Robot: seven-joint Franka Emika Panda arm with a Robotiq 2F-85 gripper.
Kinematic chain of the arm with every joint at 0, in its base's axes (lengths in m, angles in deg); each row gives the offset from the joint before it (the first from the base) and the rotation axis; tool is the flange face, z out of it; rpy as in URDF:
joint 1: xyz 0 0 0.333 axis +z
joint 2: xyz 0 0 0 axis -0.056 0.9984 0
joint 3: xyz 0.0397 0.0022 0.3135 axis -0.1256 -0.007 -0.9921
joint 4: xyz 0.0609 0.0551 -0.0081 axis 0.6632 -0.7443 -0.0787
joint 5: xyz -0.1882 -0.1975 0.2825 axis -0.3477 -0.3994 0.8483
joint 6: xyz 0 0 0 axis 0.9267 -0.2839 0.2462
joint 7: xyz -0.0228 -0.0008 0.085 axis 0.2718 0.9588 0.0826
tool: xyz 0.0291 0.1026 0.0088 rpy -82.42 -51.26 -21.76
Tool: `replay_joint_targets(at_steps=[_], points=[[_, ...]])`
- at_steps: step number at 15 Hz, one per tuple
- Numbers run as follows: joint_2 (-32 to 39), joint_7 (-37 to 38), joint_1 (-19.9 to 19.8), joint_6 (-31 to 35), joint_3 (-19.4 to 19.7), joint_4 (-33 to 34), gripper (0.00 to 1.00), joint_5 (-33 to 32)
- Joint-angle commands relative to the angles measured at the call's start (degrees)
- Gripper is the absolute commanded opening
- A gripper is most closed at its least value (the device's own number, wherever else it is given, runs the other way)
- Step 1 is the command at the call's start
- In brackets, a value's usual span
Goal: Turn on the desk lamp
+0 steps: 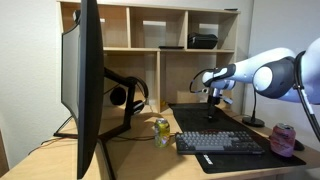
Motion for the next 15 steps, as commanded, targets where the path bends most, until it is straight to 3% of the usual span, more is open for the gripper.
replay_joint_targets(at_steps=[1,2,3,8,13,15], points=[[-1.12,-2.23,-1.20,-4.82,-1.30,-1.43,1.00,0.98],[-1.19,-2.39,-1.35,-5.66,-1.42,-1.43,0.75,0.91],[-1.23,-2.54,-1.55,-6.53,-1.64,-1.39,0.73,0.96],[-0.49,0.23,-1.04,-5.15,0.35,-0.15,0.38,-0.98],[2.51,5.13,0.79,3.81,3.67,2.32,0.04,-3.79],[2.80,7.79,1.62,9.53,5.24,1.51,0.04,-5.24]])
